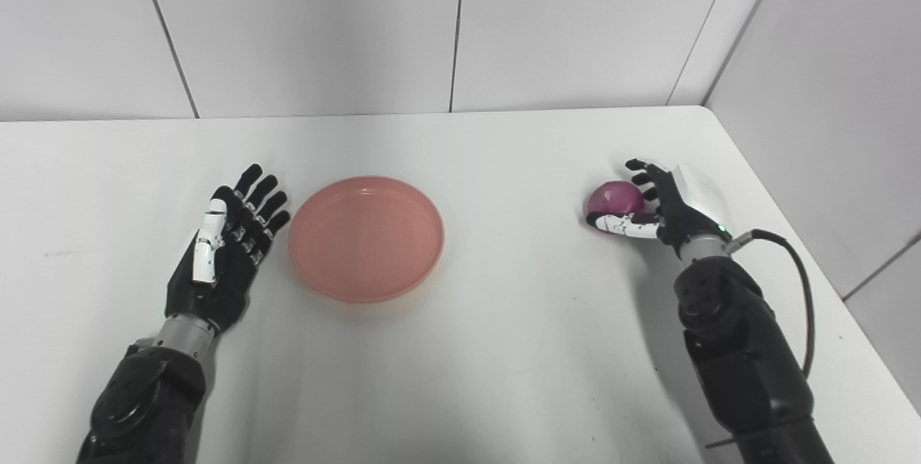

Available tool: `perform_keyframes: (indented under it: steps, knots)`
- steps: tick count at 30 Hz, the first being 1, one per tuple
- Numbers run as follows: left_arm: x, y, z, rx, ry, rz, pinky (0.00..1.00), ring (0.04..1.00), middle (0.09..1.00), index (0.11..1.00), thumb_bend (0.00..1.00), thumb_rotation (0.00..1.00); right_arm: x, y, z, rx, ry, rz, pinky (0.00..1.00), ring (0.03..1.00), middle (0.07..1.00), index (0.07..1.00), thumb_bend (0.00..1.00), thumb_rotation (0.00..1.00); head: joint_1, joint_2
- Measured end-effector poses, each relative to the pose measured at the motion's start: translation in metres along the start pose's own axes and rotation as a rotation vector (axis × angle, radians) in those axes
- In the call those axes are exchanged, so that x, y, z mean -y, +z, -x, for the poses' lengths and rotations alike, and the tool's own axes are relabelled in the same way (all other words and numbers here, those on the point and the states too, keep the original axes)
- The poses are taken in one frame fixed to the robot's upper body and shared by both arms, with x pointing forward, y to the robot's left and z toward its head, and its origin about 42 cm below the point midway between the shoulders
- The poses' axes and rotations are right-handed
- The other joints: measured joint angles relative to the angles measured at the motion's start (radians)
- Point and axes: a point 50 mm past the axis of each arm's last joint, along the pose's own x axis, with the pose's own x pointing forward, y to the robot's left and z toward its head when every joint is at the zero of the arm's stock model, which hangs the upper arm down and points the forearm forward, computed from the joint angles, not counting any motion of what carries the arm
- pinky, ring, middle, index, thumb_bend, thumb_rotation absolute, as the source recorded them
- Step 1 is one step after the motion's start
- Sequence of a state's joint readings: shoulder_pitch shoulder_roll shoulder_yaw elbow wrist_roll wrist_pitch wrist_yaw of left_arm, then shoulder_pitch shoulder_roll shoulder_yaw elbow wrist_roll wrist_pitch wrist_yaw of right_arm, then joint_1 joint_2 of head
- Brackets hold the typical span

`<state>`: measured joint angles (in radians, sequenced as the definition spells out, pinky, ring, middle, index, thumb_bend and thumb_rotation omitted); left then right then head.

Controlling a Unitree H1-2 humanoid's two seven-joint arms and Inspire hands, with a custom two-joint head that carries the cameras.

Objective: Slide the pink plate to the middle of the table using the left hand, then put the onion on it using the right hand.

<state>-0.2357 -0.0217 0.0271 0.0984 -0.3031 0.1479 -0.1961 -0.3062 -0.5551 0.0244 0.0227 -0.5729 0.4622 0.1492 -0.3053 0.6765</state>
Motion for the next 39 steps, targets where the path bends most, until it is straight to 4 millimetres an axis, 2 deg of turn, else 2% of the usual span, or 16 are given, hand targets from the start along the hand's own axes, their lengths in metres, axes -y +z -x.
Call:
perform_keyframes:
  steps: [13,21,25,30,34,35,36,39]
  knots:
    - [-0.0013,0.0009,0.0005,-0.009,0.0,-0.003,0.97,0.97,0.978,0.956,0.47,1.0,0.0016,0.0028,-0.0007,0.008,0.048,0.058,0.63,0.694,0.732,0.742,1.0,0.38,0.0,0.0]
    - [-0.0012,0.0011,0.0005,-0.008,0.0,-0.002,0.96,0.967,0.974,0.954,0.47,1.0,0.006,0.0071,-0.003,-0.005,0.064,0.099,0.57,0.642,0.694,0.702,0.99,0.35,-0.002,0.003]
    - [-0.0013,0.0012,0.0005,-0.008,0.0,-0.002,0.96,0.966,0.974,0.954,0.47,1.0,0.006,0.0077,-0.0028,-0.003,0.062,0.098,0.53,0.588,0.633,0.625,0.91,0.24,-0.002,0.005]
    - [-0.0013,0.0013,0.0005,-0.008,0.0,-0.003,0.96,0.967,0.975,0.955,0.47,1.0,0.0035,0.0079,-0.0016,0.005,0.045,0.091,0.52,0.574,0.614,0.585,0.84,0.18,-0.002,0.003]
    - [-0.0015,0.0013,0.0006,-0.008,0.001,-0.002,0.96,0.967,0.976,0.955,0.47,1.0,0.0018,0.0072,-0.0005,0.02,0.041,0.066,0.5,0.556,0.594,0.564,0.78,0.09,-0.003,0.002]
    - [-0.0016,0.0013,0.0006,-0.008,0.001,-0.002,0.96,0.967,0.976,0.955,0.47,1.0,0.0013,0.0072,-0.0002,0.027,0.042,0.058,0.5,0.554,0.591,0.519,0.62,0.12,-0.003,0.002]
    - [-0.0016,0.0013,0.0006,-0.008,0.001,-0.002,0.96,0.967,0.976,0.955,0.47,1.0,0.0006,0.0075,0.0003,0.036,0.041,0.057,0.5,0.554,0.59,0.504,0.57,0.13,-0.003,0.002]
    - [-0.0016,0.0013,0.0006,-0.008,0.001,-0.002,0.96,0.968,0.976,0.956,0.47,1.0,-0.0014,0.0064,0.0019,0.052,0.038,0.043,0.48,0.544,0.583,0.49,0.52,0.13,-0.003,0.003]
